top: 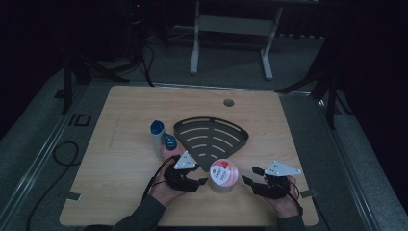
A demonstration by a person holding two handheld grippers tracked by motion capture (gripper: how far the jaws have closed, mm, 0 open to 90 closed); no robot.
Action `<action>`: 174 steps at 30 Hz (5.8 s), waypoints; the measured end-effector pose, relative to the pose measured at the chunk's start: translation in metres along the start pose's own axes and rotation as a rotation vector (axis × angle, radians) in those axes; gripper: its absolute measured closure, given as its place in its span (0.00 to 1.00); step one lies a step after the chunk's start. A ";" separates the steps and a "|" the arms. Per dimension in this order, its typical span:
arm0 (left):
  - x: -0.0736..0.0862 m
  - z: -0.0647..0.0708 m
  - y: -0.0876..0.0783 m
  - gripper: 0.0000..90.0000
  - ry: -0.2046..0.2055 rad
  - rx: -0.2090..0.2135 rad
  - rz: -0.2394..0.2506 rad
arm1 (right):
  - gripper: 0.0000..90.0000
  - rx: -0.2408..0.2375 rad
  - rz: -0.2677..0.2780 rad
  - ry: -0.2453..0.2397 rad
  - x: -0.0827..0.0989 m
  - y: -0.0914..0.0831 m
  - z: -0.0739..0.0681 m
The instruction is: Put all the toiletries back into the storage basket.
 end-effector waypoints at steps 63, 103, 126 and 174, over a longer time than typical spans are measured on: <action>-0.003 0.017 0.035 0.22 0.248 0.101 -0.059 | 0.18 -0.241 -0.135 -0.266 0.001 0.040 -0.037; -0.043 0.014 0.026 0.22 0.281 0.078 -0.041 | 0.17 -0.220 -0.101 -0.285 -0.029 0.023 -0.020; -0.068 0.004 0.028 0.22 0.293 0.054 -0.045 | 0.17 -0.212 -0.100 -0.287 -0.049 0.021 -0.001; -0.098 -0.025 0.045 0.22 0.238 0.005 -0.045 | 0.16 -0.200 -0.129 -0.300 -0.076 0.037 0.037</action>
Point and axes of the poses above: each handheld gripper's, and its own axes: y roughly forward along the jaws, x roughly out of its underside, z roughly to its right, the point moved 10 cm from there along y, roughly forward along the jaws, and after that the axes turned 2 degrees about -y, right-handed, at the moved point
